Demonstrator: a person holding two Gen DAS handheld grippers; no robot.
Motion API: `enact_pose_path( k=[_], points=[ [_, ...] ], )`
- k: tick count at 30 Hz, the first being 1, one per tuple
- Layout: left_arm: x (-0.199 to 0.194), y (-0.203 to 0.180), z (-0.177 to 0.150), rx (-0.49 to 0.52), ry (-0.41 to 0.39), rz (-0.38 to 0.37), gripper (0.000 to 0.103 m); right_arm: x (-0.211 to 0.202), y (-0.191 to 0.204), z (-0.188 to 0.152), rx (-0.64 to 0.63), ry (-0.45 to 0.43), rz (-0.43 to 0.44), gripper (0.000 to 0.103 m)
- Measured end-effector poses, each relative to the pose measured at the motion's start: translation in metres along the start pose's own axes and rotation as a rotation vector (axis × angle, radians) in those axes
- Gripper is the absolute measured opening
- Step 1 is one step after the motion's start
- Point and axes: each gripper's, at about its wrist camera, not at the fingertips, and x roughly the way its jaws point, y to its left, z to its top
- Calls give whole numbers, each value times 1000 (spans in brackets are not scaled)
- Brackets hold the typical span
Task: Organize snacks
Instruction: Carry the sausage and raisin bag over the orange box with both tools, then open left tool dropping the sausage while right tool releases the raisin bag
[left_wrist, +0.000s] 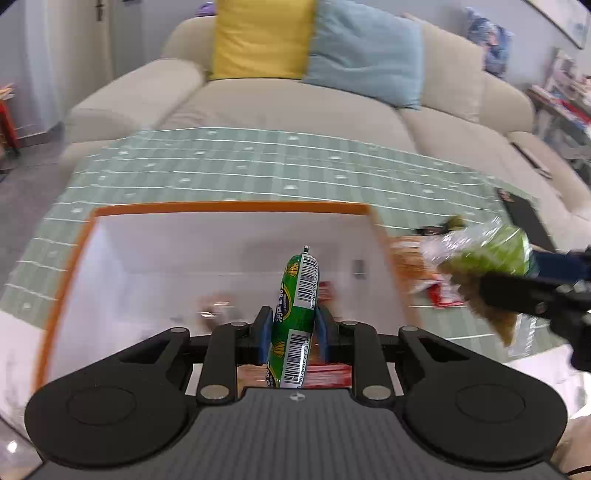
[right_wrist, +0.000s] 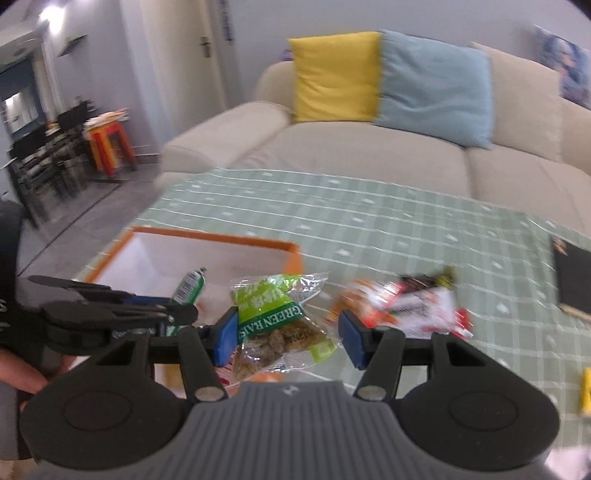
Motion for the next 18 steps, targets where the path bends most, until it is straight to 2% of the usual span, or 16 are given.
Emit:
enact_pose_path(
  k=[8,13,18],
  points=[
    [14,59,16,-30,33,72,27,51,53,21,-97,45,87,56],
    [33,74,14,-25,86,95,27,96,69,21,-126,105,60,56],
    [57,83,13,-28,146,171,27,130,76,18,-169,158,13,56]
  ],
)
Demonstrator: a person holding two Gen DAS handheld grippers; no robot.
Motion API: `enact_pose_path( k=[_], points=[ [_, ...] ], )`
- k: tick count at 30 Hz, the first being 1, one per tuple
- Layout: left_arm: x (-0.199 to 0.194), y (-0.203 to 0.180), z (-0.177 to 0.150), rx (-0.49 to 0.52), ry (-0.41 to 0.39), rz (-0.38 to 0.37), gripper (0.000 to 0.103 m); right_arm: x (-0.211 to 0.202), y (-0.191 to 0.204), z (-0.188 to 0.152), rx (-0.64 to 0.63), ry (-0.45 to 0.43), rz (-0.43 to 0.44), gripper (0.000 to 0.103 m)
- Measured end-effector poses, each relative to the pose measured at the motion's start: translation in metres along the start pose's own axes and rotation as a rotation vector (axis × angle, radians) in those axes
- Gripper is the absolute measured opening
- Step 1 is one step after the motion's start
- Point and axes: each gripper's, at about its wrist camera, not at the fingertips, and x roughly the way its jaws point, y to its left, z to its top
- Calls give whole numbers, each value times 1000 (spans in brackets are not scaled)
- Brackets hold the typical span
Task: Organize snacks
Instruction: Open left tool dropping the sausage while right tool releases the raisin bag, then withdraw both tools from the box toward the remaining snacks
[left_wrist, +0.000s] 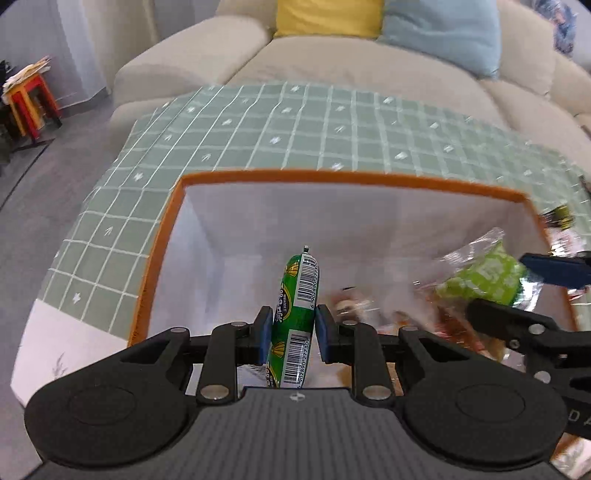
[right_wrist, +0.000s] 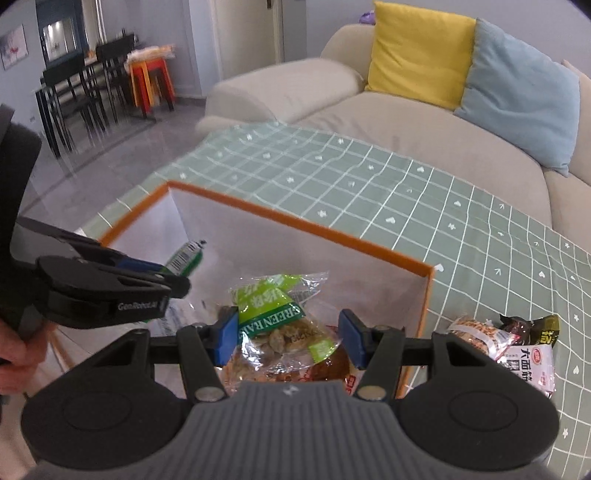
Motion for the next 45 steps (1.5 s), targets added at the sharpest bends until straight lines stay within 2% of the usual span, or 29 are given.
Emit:
enact_pose_path(
  k=[5,12,17,23,27,30,34,39,41,45],
  points=[
    [14,1,4,10,43,50,27,23,6,5,-25,41,-40,56],
    [28,-3,5,34,87,75,27,48,10,2,-35,86,-75,56],
    [33,-4,2,36,117,78,27,54,11,-2,-51,104,-83,57],
    [31,-8,0,63,111,82,29,50,7,-4,-46,100,-82,62],
    [26,-11,-1,79,79,98,42,41,5,-1,-35,71,-65,74],
    [17,-11,1,62,46,96,44,33,6,0,-48,53,-55,74],
    [-6,-13,2,32,-30,100,54,13,6,1,-46,4,-48,80],
    [-39,-21,1,-17,-138,62,55,-18,2,-5,-48,-73,-70,85],
    [-51,-27,-1,-33,-182,42,61,-31,-1,-9,-42,-104,-83,87],
    [-69,-34,-8,-91,-248,-27,63,-58,-13,-21,6,-158,-103,91]
  ],
)
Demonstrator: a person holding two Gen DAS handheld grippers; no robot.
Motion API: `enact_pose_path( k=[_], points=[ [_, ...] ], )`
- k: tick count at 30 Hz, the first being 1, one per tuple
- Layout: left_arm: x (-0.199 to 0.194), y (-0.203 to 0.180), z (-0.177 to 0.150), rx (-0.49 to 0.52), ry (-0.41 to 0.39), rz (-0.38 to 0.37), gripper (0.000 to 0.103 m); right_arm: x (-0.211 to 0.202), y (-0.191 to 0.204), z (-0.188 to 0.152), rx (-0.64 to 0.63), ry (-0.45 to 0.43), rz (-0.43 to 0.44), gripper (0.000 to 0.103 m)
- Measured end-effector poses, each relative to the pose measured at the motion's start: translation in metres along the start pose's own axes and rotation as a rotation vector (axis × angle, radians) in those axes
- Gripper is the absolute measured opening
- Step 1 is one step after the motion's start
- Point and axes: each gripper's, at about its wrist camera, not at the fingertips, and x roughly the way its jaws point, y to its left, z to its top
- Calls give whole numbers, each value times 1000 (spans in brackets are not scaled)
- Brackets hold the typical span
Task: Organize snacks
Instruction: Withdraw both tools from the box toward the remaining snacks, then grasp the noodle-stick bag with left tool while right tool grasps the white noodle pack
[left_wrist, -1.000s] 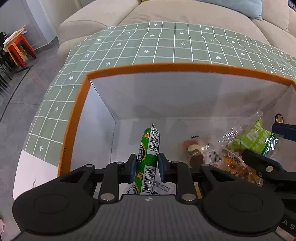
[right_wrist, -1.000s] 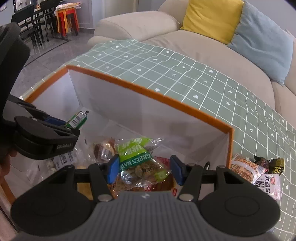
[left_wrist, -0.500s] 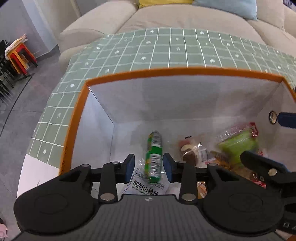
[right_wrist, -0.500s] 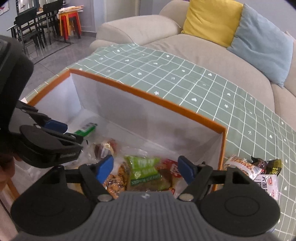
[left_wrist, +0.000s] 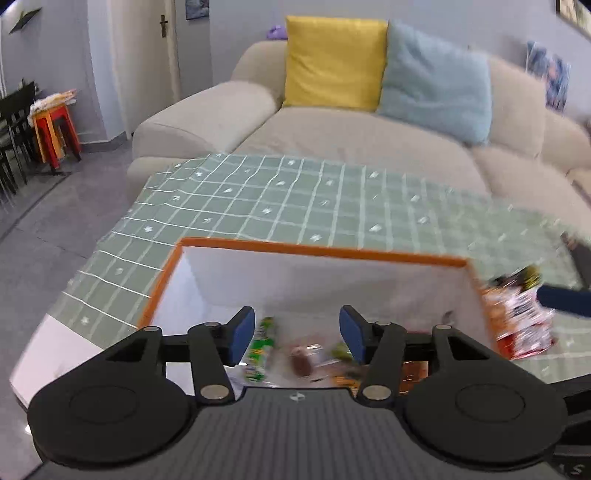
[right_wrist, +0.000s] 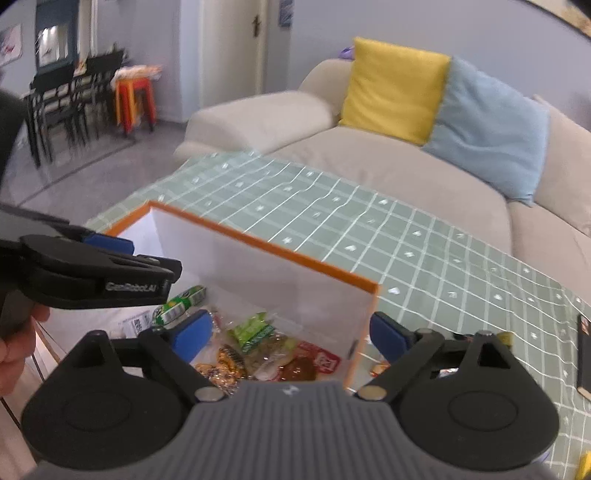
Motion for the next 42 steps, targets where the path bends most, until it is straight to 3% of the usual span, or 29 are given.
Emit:
enact_pose_path(
  k=[9,17,24,32,37,42],
  points=[
    [-25,-31,-20,-16,-69,-99,64,-46,-37,-39,88,-42,-90,94],
    [-31,-91,-37,145,-66,-204,67,-80,-84,-88,158,-79,-217,94],
    [-28,-149,-55,328,-52,-246,68,-83,-126,-131,217,-13,-338,94],
    [-6,-191,-51,486,-28,-254,73,-71,-157,-144,305,7,-295,94],
    [15,-212,-43,577,-26,-199,73,-58,-167,-141,334,11,-269,94],
    [39,-223,-30,567,9,-169,73,-39,-175,-135,336,11,-262,93]
  ],
)
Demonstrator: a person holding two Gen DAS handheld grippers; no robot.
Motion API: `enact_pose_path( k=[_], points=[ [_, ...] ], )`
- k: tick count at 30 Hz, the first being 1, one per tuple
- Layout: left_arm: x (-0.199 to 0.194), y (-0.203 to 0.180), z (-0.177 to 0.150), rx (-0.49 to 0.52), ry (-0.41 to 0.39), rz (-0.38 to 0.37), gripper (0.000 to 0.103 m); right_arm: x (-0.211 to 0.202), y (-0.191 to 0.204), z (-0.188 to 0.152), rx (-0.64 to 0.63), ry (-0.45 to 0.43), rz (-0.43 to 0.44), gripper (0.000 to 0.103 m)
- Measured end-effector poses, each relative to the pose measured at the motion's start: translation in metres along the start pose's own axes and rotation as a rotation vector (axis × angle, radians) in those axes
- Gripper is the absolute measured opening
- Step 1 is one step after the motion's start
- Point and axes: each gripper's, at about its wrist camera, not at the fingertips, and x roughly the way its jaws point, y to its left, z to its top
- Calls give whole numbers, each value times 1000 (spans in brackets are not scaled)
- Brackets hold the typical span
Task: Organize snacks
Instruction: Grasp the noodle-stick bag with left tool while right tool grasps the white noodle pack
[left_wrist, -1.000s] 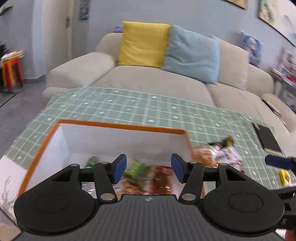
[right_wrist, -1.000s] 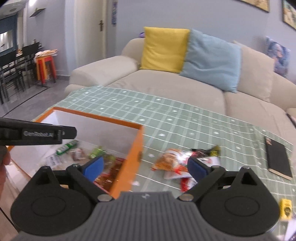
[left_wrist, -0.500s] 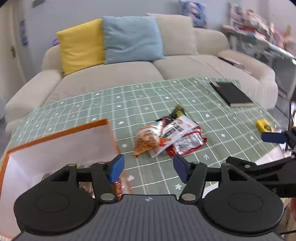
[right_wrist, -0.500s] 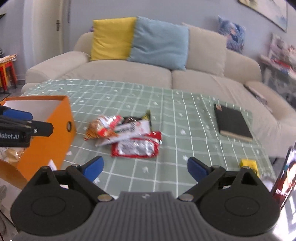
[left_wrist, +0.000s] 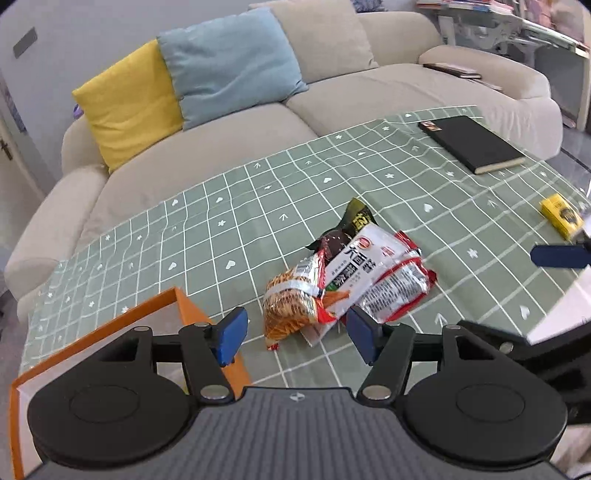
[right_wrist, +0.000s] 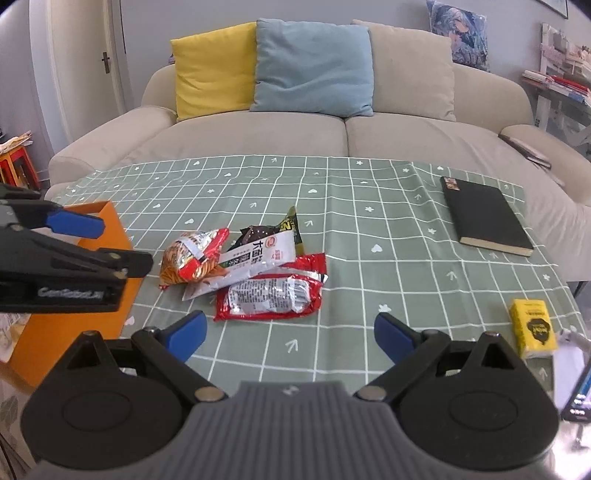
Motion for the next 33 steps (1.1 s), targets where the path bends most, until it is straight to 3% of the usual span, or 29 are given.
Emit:
enact_pose_path(
  k=[5,17,24,28,33],
  points=[
    [25,6,15,-41,45,-22,73,27,-3,8,-1,40,-1,80],
    [90,14,29,-62,203,-19,73,78,0,30,6,26,36,78],
    [106,27,28,-151,244,-67,73,105,2,34,-40,4,73,76],
    [111,31,28,-174,250,-65,65,115,2,35,-22,9,103,75],
    [112,32,27,-175,241,-72,54,127,6,36,-12,27,125,63]
  ],
)
